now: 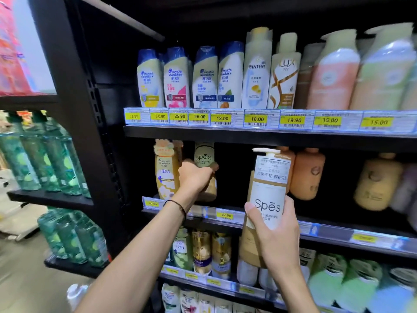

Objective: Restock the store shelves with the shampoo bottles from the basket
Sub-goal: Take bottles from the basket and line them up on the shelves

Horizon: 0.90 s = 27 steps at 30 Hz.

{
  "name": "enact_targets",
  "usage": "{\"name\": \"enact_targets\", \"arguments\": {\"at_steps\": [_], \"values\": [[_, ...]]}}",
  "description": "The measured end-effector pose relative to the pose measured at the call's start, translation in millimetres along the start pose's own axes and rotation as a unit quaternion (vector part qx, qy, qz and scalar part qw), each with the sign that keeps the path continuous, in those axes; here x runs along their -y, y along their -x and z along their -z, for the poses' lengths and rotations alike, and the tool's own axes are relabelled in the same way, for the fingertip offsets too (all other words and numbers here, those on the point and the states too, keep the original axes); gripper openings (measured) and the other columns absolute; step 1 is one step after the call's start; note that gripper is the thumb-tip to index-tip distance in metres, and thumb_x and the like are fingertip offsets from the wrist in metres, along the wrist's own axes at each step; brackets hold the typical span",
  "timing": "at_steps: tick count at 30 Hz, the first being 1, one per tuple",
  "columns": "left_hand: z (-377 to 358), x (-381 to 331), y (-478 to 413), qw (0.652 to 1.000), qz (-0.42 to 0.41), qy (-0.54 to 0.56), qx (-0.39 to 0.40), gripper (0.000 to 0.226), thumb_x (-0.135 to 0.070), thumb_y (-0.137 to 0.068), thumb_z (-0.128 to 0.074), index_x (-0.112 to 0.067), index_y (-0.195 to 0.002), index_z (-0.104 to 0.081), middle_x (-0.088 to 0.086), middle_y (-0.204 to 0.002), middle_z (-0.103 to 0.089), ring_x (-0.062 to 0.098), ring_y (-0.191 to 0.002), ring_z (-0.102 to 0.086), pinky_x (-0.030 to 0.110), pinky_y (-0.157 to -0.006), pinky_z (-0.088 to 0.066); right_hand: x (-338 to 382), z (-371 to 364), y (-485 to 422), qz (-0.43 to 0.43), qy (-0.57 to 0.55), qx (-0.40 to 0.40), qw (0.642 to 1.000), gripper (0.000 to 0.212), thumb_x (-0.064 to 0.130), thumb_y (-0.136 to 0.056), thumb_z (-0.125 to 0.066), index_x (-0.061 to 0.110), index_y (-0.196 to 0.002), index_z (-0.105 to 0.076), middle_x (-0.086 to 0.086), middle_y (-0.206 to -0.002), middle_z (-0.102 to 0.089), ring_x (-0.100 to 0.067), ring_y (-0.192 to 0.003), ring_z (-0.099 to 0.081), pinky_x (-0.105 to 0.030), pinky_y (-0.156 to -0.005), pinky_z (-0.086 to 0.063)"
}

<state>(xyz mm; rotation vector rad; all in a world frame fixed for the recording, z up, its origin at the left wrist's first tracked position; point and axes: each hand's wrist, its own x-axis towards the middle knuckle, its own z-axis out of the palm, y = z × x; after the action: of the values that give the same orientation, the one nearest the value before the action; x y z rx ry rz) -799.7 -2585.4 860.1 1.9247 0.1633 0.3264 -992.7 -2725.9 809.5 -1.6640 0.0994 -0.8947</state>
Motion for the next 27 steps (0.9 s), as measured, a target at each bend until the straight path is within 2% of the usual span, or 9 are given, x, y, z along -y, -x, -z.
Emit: {"name": "enact_targets", "arguments": {"at_steps": [3,5,9,12,14,17,20,24,27], "values": [[-1.2,1.6,-1.7,1.0,0.0,0.007,-0.008,0.079,-0.055,-0.061,-0.086,-0.001,-0.113,-0.062,0.013,-0.115,-0.064,0.031,-0.1,-0.064,0.037,-0.085,-0.056,-1.1,-9.1,-1.6,-0.005,-0.005,-0.003,1.0,0.059,0.068,-0.067,-0.069,0.037,-0.116,-0.054,0.031,-0.099,-0.066,0.005,-0.086,-0.065,-0.023,-0.066,-0.047],[-2.1,7.0,0.7,1.0,-0.008,0.011,-0.004,0.079,-0.054,-0.062,-0.087,-0.002,-0.116,-0.063,0.014,-0.117,-0.063,0.033,-0.105,-0.064,0.042,-0.091,-0.057,-1.1,-15.0,-1.9,-0.005,-0.006,-0.001,1.0,0.06,0.068,-0.067,-0.069,0.037,-0.117,-0.053,0.032,-0.1,-0.065,0.005,-0.086,-0.065,-0.024,-0.067,-0.048],[-6.3,20.1,10.8,0.999,-0.041,0.017,0.001,0.061,-0.04,-0.063,-0.087,-0.005,-0.106,-0.061,0.015,-0.108,-0.064,0.034,-0.097,-0.067,0.044,-0.083,-0.06,-5.8,-27.9,-1.3,-0.005,-0.012,0.001,1.0,0.06,0.067,-0.066,-0.07,0.038,-0.115,-0.054,0.03,-0.1,-0.066,0.002,-0.085,-0.066,-0.025,-0.067,-0.049],[-8.1,28.1,17.7,0.997,-0.076,0.004,0.0,0.056,-0.039,-0.062,-0.087,-0.002,-0.097,-0.064,0.014,-0.1,-0.068,0.03,-0.095,-0.068,0.04,-0.077,-0.061,-7.9,-36.3,-0.8,-0.007,-0.014,-0.002,1.0,0.055,0.068,-0.065,-0.07,0.042,-0.111,-0.053,0.031,-0.098,-0.066,0.004,-0.083,-0.066,-0.017,-0.061,-0.049],[-7.4,30.7,21.7,0.995,-0.099,0.001,-0.01,0.057,-0.037,-0.064,-0.088,-0.004,-0.099,-0.057,0.013,-0.103,-0.065,0.027,-0.099,-0.064,0.042,-0.081,-0.059,-10.0,-40.6,-0.4,-0.007,-0.017,-0.003,1.0,0.055,0.068,-0.065,-0.07,0.043,-0.11,-0.053,0.032,-0.098,-0.066,0.005,-0.083,-0.066,-0.015,-0.059,-0.049],[-6.7,35.2,29.6,0.99,-0.136,-0.017,-0.02,0.059,-0.038,-0.068,-0.085,-0.01,-0.1,-0.045,0.011,-0.108,-0.06,0.031,-0.105,-0.058,0.047,-0.088,-0.054,-13.9,-45.3,-0.6,-0.004,-0.014,-0.003,1.0,0.063,0.069,-0.065,-0.07,0.037,-0.117,-0.053,0.034,-0.1,-0.065,0.005,-0.086,-0.065,-0.022,-0.066,-0.047],[-8.9,43.2,39.4,0.985,-0.169,-0.02,-0.025,0.058,-0.038,-0.072,-0.078,-0.013,-0.106,-0.039,0.007,-0.108,-0.055,0.031,-0.105,-0.053,0.046,-0.09,-0.049,-15.9,-49.3,-1.4,0.004,-0.013,-0.009,1.0,0.064,0.067,-0.065,-0.071,0.034,-0.118,-0.054,0.035,-0.101,-0.065,0.006,-0.087,-0.065,-0.026,-0.069,-0.048],[-11.8,51.2,48.9,0.96,-0.247,-0.077,-0.107,0.074,-0.037,-0.074,-0.079,-0.003,-0.128,-0.041,0.007,-0.119,-0.043,0.026,-0.111,-0.041,0.037,-0.098,-0.04,-15.4,-53.5,-2.7,0.01,-0.024,-0.012,1.0,0.065,0.064,-0.066,-0.073,0.034,-0.119,-0.053,0.033,-0.099,-0.067,0.005,-0.083,-0.067,-0.022,-0.066,-0.048],[-12.3,51.2,52.3,0.941,-0.268,-0.135,-0.159,0.073,-0.041,-0.075,-0.074,-0.004,-0.129,-0.043,0.007,-0.119,-0.04,0.027,-0.109,-0.041,0.039,-0.096,-0.043,-14.3,-55.6,-4.7,0.012,-0.034,-0.017,0.999,0.066,0.063,-0.066,-0.074,0.033,-0.12,-0.051,0.033,-0.099,-0.067,0.004,-0.082,-0.068,-0.021,-0.066,-0.048]]}}
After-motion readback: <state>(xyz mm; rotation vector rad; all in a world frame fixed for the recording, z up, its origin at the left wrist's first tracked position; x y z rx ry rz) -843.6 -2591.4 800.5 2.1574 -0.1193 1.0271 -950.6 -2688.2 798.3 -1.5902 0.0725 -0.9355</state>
